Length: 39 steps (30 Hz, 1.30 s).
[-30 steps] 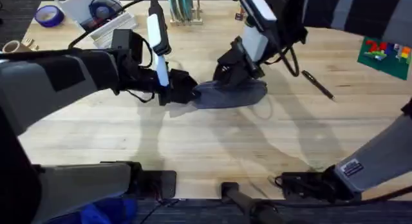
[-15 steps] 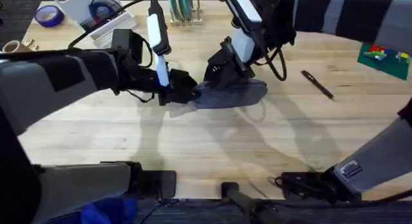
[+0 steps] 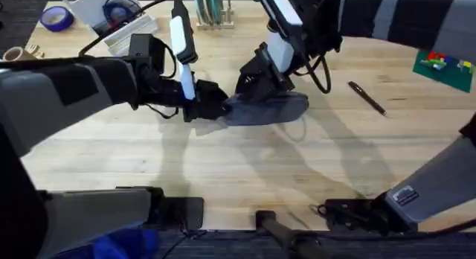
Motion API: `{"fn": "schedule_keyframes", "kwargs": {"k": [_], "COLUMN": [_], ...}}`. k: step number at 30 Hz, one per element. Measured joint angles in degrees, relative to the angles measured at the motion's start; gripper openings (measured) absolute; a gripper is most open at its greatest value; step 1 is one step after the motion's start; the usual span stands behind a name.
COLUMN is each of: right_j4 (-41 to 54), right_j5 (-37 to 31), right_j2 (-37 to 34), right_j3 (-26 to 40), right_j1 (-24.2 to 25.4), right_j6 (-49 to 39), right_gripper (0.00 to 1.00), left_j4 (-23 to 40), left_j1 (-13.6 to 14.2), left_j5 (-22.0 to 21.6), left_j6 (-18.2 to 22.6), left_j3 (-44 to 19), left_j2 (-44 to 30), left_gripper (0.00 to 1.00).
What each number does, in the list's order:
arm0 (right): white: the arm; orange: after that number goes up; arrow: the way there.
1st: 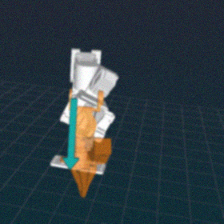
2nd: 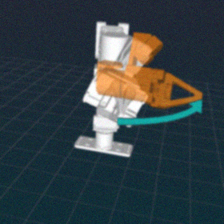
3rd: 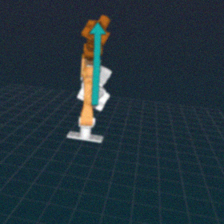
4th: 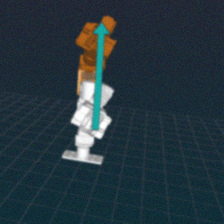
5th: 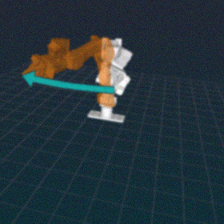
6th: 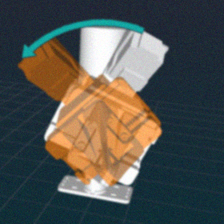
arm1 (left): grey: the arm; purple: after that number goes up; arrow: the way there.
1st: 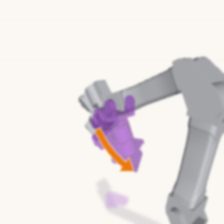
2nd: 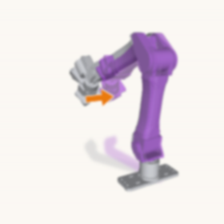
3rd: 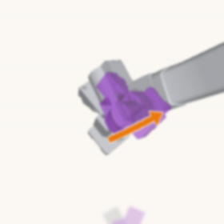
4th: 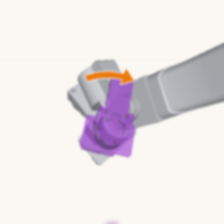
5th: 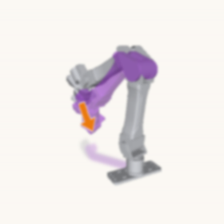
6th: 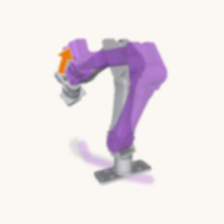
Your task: Unzip the bag, pick up the pens from the table one at a time and place them inside, then zip the bag closed.
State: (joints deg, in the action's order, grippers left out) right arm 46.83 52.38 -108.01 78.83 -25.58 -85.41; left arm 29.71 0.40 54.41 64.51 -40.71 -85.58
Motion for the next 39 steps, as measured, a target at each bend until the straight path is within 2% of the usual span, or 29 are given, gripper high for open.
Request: {"fn": "schedule_keyframes", "kwargs": {"k": [2, 3, 7, 8, 10, 16, 17, 22, 23, 25, 34, 39], "right_j4": [-0.1, -0.13, -0.31, -0.36, -0.35, -0.35, -0.35, -0.35, -0.35, -0.35, -0.68, -0.64], "right_j5": [0.01, 0.06, 0.11, 0.14, 0.15, 0.18, 0.18, 0.18, 0.18, 0.18, 0.18, 0.18], "right_j2": [0.0, 0.0, 0.0, 0.0, 0.0, 0.02, 0.0, 0.0, 0.0, 0.0, 0.0, 0.0], "right_j3": [0.0, 0.0, 0.0, 0.0, 0.02, 0.02, 0.0, 0.0, 0.02, 0.0, 0.01, 0.0], "right_j1": [-0.08, -0.13, -0.28, -0.28, -0.28, -0.28, -0.28, -0.28, -0.28, -0.28, -0.28, -0.28], "right_j6": [-0.06, 0.17, 0.14, 0.02, 0.11, 0.11, 0.11, 0.11, 0.11, 0.11, 0.11, 0.24], "right_gripper": [0.191, 0.306, 0.878, 0.962, 0.995, 0.998, 0.997, 0.997, 0.997, 0.997, 0.997, 0.997], "left_j4": [-0.02, 0.0, 0.0, 0.0, 0.0, 0.0, 0.04, 0.04, 0.09, 0.07, -0.42, -0.83], "left_j1": [0.0, 0.0, 0.0, 0.0, 0.0, 0.0, 0.0, 0.0, 0.0, 0.0, 0.0, -0.02], "left_j5": [0.0, 0.0, 0.0, 0.0, 0.0, 0.0, 0.02, 0.02, 0.02, 0.02, 0.19, 3.95], "left_j6": [0.0, 0.0, 0.0, 0.0, 0.0, 0.02, 0.06, 0.02, -0.13, -0.1, -0.04, -0.08], "left_j3": [0.0, 0.0, 0.0, 0.0, 0.0, 0.0, 0.0, 0.0, 0.0, 0.0, 0.0, 0.0], "left_j2": [0.0, 0.0, 0.0, 0.0, 0.0, 0.0, 0.0, 0.0, 0.0, 0.0, 0.0, 0.0], "left_gripper": [0.042, 0.042, 0.042, 0.042, 0.042, 0.047, 0.12, 0.872, 0.959, 0.992, 0.995, 0.993]}}
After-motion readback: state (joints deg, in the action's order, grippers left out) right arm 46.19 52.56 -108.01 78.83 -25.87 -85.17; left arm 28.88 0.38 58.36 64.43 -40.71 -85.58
